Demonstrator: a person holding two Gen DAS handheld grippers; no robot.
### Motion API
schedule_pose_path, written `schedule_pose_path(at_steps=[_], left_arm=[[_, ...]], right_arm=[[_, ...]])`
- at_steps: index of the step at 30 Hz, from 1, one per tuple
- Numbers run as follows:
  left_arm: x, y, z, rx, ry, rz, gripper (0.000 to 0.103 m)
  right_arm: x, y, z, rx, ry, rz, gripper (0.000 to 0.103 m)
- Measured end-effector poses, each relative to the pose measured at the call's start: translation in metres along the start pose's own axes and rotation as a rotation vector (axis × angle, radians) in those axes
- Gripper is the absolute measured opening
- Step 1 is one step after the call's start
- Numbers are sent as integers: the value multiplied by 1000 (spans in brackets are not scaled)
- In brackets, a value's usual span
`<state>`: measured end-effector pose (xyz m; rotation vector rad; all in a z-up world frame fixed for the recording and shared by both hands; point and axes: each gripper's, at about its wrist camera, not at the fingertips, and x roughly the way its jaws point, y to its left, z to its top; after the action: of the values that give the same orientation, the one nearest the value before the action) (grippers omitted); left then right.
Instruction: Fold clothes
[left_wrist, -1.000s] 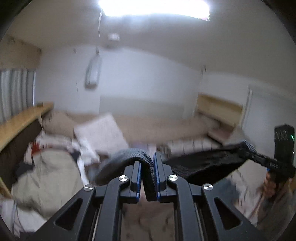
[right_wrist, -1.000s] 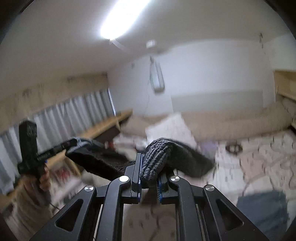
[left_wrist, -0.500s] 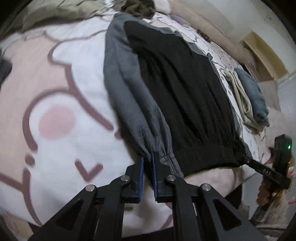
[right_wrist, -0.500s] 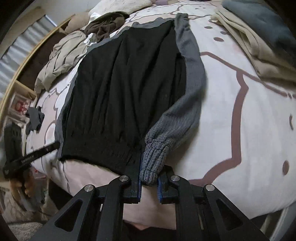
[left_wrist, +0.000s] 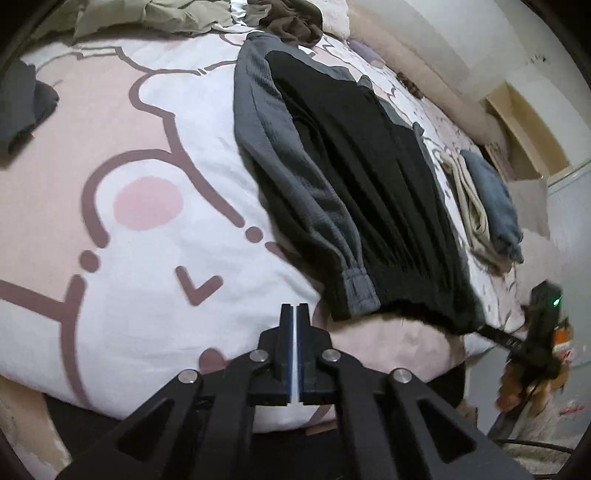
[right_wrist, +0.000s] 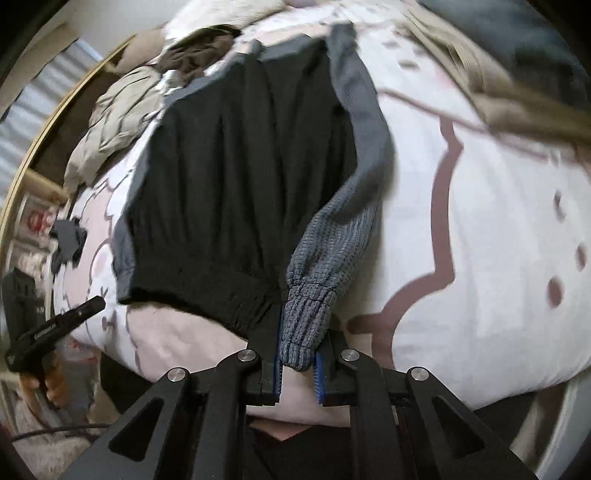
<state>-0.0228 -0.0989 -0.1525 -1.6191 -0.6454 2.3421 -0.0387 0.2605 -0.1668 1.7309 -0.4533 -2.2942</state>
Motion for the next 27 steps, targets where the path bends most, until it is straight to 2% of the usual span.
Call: schedule_pose_path(at_steps=[1,3,6,9,10,11,12,15,17,21,25,26,27], left_arm=[[0,-2,2,-15,-13,-20,38],[1,-7,5,-41,-40,-63,63],[11,-20,13,-35,-39,-95,64],[38,-32,20,-36,23,-99,63],[48,-34,21,-43,49,-100,56],[56,-35,21,-44,72,-86,44],[60,-35,21,-50,88,-83,22],[52,-29,21,-88,94,-123,20],[32,-26,17,-107,73,-130,19],[-5,-27,1,-96,47,-116,19],[21,-14,-17,-116,98,-48,20],[30,-9,-20,-136,109,-40,20],[36,-6,-21,-148,114,-37,21]], right_arm=[[0,-1,-1,5,-3,5,13],[0,-3,-2,10,-5,15,13],[0,-6,-3,18,-1,23,13],[0,-8,-5,19,-2,26,13],[0,-7,-5,19,-3,28,13],[1,-7,-5,21,-4,29,13],[0,-6,-5,24,-11,30,13],[-8,-2,-6,6,-44,23,13],[-18,5,-9,-21,-64,37,13],[-30,19,-15,-65,-50,60,13],[-7,16,-23,-65,26,31,14],[1,12,-24,-40,36,27,23],[6,9,-24,-19,37,31,28]])
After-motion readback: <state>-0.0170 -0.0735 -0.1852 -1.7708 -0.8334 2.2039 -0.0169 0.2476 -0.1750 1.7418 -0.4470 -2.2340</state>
